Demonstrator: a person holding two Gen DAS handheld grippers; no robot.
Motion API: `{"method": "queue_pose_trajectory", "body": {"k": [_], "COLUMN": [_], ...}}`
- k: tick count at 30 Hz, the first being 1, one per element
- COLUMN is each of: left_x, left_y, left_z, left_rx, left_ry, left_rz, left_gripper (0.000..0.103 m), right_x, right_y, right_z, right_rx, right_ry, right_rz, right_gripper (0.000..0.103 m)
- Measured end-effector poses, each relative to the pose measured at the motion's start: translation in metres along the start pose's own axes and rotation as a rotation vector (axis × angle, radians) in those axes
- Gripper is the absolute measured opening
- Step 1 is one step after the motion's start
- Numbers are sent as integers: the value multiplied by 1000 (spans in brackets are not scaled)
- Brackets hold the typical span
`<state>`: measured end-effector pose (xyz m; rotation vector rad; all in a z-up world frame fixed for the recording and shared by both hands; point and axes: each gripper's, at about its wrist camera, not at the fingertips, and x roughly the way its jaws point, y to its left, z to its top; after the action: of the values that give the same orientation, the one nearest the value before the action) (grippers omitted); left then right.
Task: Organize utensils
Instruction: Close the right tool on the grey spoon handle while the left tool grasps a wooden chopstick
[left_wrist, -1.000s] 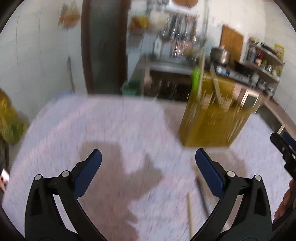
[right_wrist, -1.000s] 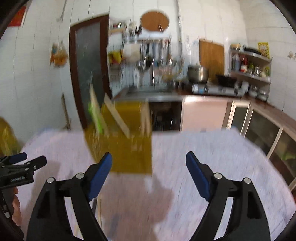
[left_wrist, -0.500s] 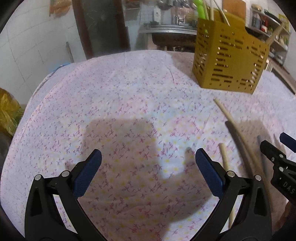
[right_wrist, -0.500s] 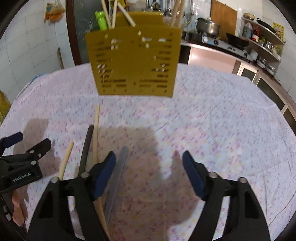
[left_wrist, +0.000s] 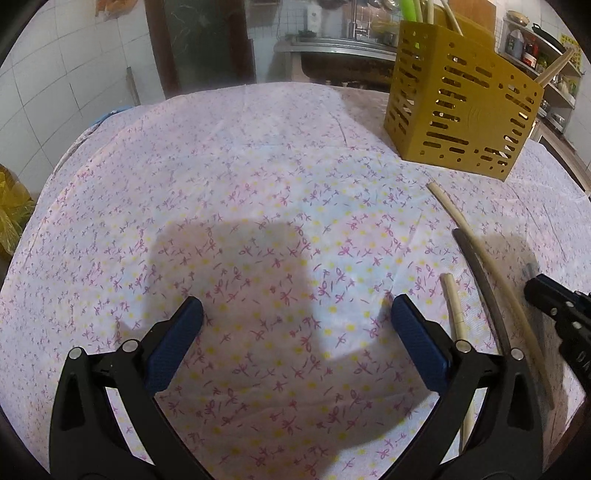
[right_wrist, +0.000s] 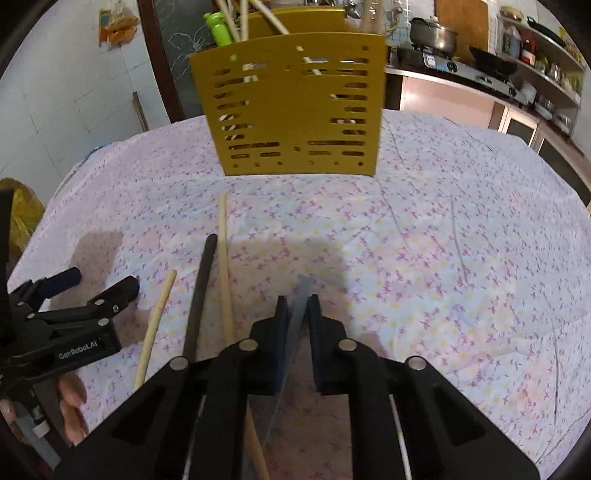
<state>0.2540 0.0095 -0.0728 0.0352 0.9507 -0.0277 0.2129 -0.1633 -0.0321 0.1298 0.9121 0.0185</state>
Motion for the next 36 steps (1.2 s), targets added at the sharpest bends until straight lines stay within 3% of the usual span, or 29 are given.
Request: {"method": "queue_pose_trajectory", "body": {"k": [16, 20, 24, 25, 27, 30, 36], "left_x": [-12, -39, -35, -31, -27, -24, -25], "left_y": [-8, -28, -51, -56, -59, -61, -65], "left_z": [1, -4, -11, -14, -15, -16, -16], "left_rx": [-4, 34, 83, 90, 94, 82, 78], "left_ry": [-26, -101, -62, -52, -38, -27, -31], "left_rz": [17, -5, -13, -11, -13, -24, -53], "left_gripper": [97, 98, 97, 97, 97, 91, 62], "right_x": [-18, -17, -20, -21, -22, -24, -17], "right_y": [-68, -70, -73, -75, -77, -80, -77], "right_z": [0, -2, -3, -2, -4, -5, -9], "right_rx": [-1, 3, 9, 15, 20, 24, 25], "right_ry": [-56, -63, -87, -91, -96, -103, -74], "right_rz": [-90, -81, -96, -97, -103, -123, -157], "right_gripper": [10, 10, 12, 16, 46, 47, 46]}}
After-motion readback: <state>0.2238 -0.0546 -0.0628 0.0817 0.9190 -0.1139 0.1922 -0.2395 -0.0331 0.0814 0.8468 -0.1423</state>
